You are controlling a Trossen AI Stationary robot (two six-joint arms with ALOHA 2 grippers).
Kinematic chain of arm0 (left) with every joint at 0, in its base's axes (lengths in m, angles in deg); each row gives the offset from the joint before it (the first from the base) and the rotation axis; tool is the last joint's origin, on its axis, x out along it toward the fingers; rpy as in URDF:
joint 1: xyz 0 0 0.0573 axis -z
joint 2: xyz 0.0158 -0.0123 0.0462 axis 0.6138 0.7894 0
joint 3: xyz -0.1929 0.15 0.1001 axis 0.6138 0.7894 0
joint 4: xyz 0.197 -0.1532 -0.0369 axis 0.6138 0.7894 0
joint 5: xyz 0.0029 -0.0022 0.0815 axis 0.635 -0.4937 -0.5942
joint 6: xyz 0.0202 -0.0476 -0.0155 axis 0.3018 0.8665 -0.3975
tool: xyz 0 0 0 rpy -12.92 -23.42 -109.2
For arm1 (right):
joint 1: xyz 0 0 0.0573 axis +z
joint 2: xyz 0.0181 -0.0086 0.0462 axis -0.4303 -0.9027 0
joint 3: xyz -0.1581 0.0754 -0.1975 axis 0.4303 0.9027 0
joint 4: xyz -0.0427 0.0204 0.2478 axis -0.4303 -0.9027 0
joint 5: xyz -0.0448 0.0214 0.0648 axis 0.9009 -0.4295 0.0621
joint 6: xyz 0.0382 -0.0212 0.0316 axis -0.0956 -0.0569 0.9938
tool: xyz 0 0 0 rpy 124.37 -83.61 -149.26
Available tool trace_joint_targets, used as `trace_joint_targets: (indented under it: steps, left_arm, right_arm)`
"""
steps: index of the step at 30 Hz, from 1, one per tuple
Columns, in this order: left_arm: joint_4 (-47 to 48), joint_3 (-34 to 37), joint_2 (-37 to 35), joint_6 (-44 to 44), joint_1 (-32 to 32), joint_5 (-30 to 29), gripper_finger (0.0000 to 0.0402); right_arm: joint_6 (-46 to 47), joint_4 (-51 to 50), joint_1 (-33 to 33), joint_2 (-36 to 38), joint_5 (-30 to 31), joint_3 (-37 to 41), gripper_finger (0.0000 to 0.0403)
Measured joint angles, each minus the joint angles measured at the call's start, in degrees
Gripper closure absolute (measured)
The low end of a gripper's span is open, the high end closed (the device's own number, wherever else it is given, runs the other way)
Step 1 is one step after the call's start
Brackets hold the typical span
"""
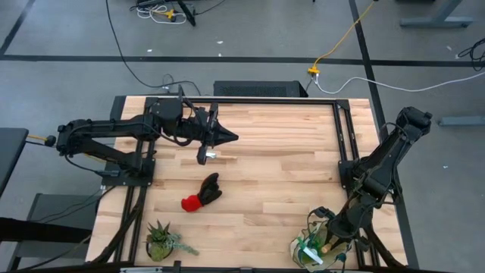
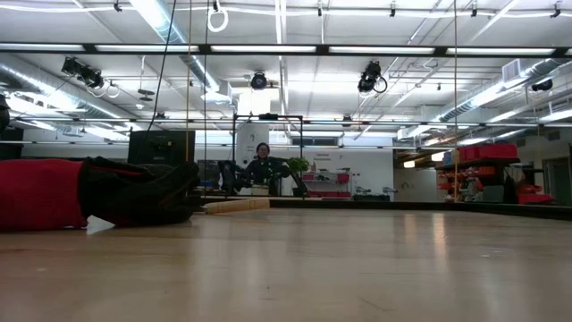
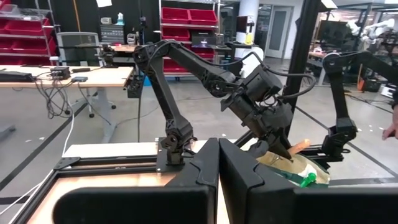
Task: Pick & Place Garden tools in Gardening bag
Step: Put the brown hand rake into the gardening bag, then put the brown hand trowel into the gardening bag
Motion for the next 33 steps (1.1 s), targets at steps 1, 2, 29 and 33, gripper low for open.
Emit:
trace_joint_targets:
  steps: [1,2,29,33]
  left_arm:
    - [0.02,0.00,0.00,-0.01,0.00,-0.07,0.0388]
    - [0.02,0.00,0.00,-0.01,0.00,-0.07,0.0388]
    - [0.02,0.00,0.00,0.00,0.00,-0.08,0.0388]
    - [0.02,0.00,0.00,0.00,0.00,-0.07,0.0388]
  right_arm:
    - [0.00,0.00,0.00,0.00,0.00,0.00,0.0324]
    - [0.00,0.00,0.00,0.00,0.00,0.00,0.0324]
    - [0.02,-0.46,-0.13,0.00,0.19,0.00,0.0182]
    - [1.51,-0.48,-0.76,0.14,0.17,0.00,0.0184]
